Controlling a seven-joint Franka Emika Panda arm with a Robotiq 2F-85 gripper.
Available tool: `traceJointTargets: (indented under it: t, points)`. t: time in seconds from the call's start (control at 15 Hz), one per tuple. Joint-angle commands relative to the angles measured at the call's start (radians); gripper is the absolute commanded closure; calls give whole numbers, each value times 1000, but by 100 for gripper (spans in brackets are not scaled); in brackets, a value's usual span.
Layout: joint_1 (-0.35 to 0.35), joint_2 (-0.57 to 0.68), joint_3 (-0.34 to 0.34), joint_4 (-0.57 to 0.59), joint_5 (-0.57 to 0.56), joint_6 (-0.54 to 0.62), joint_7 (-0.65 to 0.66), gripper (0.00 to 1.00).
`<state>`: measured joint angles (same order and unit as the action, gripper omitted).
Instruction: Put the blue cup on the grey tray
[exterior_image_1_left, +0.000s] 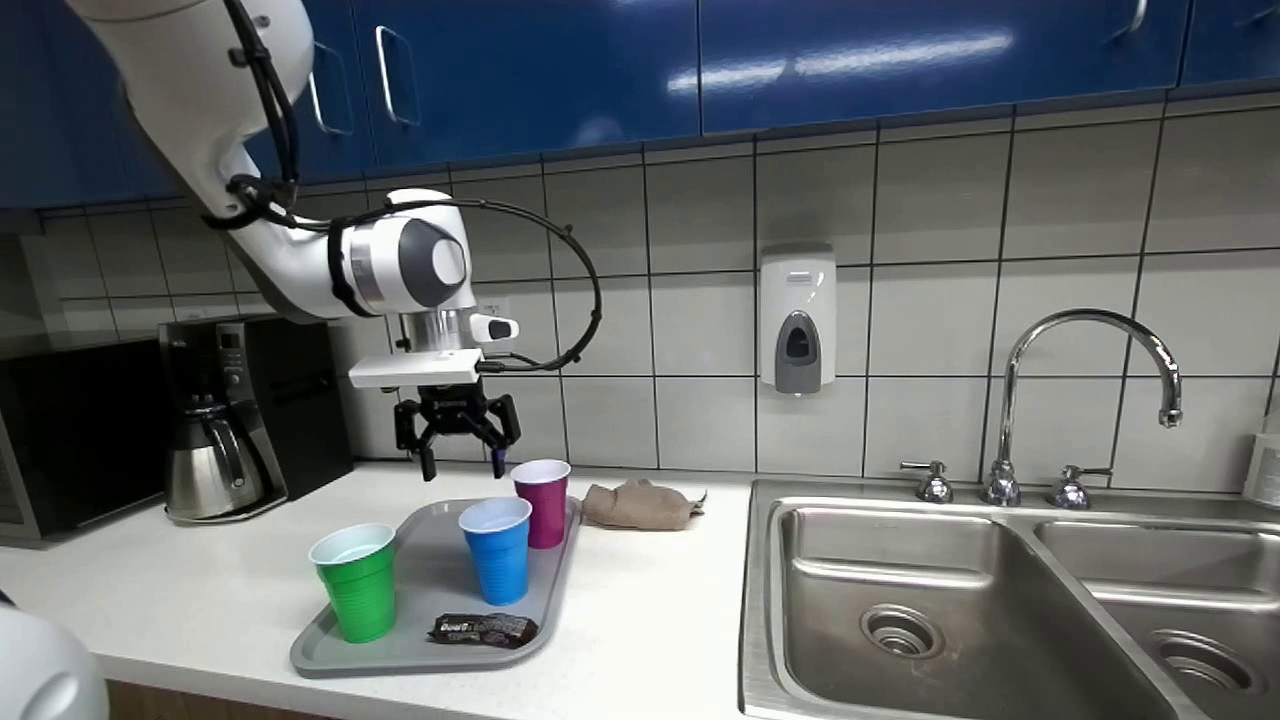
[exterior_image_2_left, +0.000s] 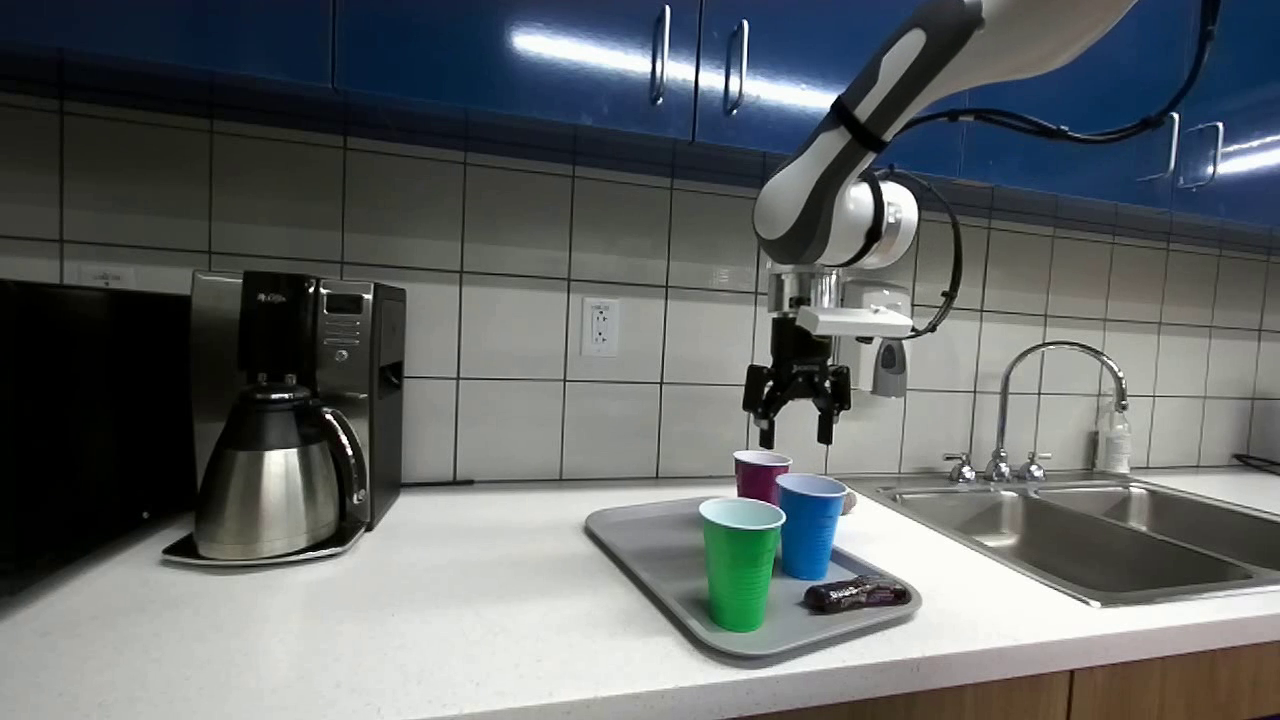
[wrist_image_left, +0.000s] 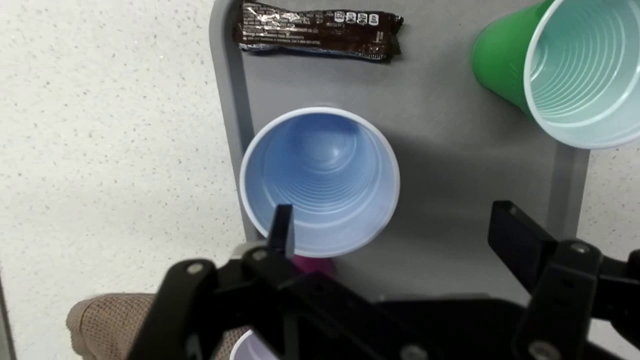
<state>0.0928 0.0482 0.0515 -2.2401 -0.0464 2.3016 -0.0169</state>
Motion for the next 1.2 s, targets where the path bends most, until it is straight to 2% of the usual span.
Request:
traceJointTargets:
  t: [0.0, 0.67, 1.13]
  points:
    - [-20, -87, -2, -65, 29, -8, -45, 0]
    - [-31, -259, -43, -181, 84, -50, -116, 0]
    - [-28, -395, -85, -233, 94, -145, -184, 0]
